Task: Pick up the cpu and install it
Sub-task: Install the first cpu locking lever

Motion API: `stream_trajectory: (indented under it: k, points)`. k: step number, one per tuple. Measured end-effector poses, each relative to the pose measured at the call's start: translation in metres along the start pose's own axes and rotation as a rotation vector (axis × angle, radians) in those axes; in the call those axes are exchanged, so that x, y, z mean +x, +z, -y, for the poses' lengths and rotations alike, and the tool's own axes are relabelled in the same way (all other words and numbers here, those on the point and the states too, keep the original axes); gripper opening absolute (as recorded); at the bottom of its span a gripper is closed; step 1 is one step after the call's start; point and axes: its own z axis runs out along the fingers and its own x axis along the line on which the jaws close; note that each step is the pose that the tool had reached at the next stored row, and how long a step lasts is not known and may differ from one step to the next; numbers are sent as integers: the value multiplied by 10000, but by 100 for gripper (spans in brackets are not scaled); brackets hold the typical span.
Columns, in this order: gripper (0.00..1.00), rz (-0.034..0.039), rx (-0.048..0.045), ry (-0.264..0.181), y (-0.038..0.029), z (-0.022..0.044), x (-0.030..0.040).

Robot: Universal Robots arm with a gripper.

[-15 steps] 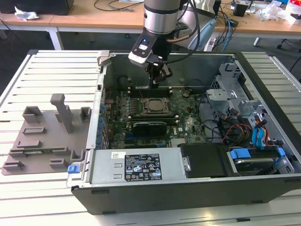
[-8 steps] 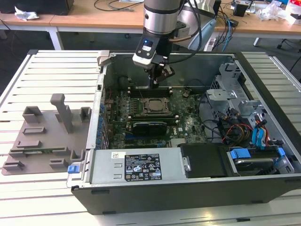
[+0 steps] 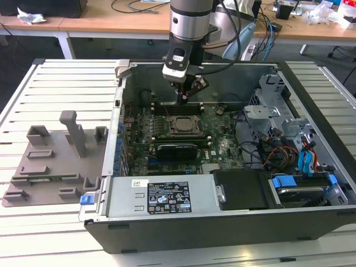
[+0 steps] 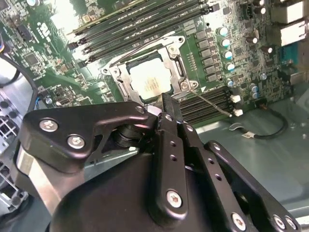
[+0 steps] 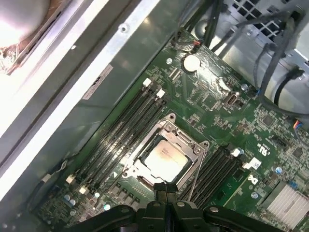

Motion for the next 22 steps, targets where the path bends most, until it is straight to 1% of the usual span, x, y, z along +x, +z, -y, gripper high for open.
stream_trajectory:
  k: [2,7,9,12,15,17,20,21,22]
  points:
    - [11,6,-7,-360,0,0,0]
    - [11,15,-15,-863,0,0,0]
    - [11,21,-20,-1196,0,0,0]
    - [11,33,-31,-1843,0,0,0]
    - [11,40,-38,-2276,0,0,0]
    - [11,46,-45,-2657,0,0,0]
    - [11,51,-48,-2911,0,0,0]
    - [11,54,-50,-3078,0,0,0]
    - [11,62,-58,-3525,0,0,0]
